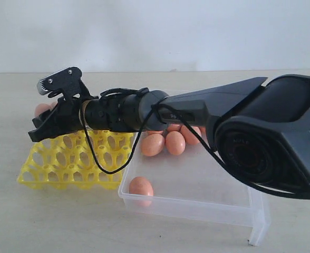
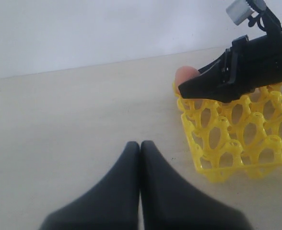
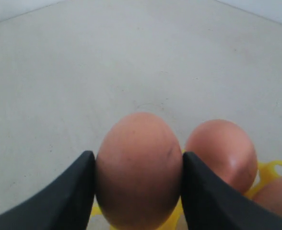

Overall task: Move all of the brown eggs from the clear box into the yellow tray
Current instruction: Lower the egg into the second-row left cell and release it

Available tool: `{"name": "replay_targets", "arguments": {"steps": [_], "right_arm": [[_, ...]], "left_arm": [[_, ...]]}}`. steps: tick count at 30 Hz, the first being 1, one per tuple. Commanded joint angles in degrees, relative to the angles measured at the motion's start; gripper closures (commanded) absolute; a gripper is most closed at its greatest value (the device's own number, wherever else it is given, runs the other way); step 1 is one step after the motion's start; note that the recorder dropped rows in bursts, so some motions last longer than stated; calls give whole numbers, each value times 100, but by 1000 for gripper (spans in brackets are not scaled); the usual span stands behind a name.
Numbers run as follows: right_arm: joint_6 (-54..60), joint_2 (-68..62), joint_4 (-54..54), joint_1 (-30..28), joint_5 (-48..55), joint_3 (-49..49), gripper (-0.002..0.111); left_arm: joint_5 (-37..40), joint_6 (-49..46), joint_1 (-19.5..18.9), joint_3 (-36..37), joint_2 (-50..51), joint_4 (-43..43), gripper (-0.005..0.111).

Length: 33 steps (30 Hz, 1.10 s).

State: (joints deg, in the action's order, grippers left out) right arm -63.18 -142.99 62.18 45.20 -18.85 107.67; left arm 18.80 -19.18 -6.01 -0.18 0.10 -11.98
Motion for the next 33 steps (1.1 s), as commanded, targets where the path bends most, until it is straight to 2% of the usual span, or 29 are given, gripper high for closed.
{"name": "replay_targets", "arguments": {"steps": [1, 15, 17, 20, 22, 33], "right_arm": [[9, 2, -63, -7, 125, 104, 109], [67, -172, 1, -7, 104, 104, 108], [95, -172, 1, -7, 115, 104, 98], [122, -172, 1, -7, 115, 104, 65], [122, -172, 1, -7, 115, 104, 55], [122, -162, 1, -7, 115, 104, 54]], "left_arm": [[-80, 56, -14, 18, -10, -15, 111], [-80, 56, -14, 18, -10, -15, 111], [-80, 56, -14, 18, -10, -15, 111], [-80, 56, -14, 18, -10, -15, 111], [-80, 56, -14, 18, -10, -15, 111], [-80, 56, -14, 18, -10, -15, 111]]}}
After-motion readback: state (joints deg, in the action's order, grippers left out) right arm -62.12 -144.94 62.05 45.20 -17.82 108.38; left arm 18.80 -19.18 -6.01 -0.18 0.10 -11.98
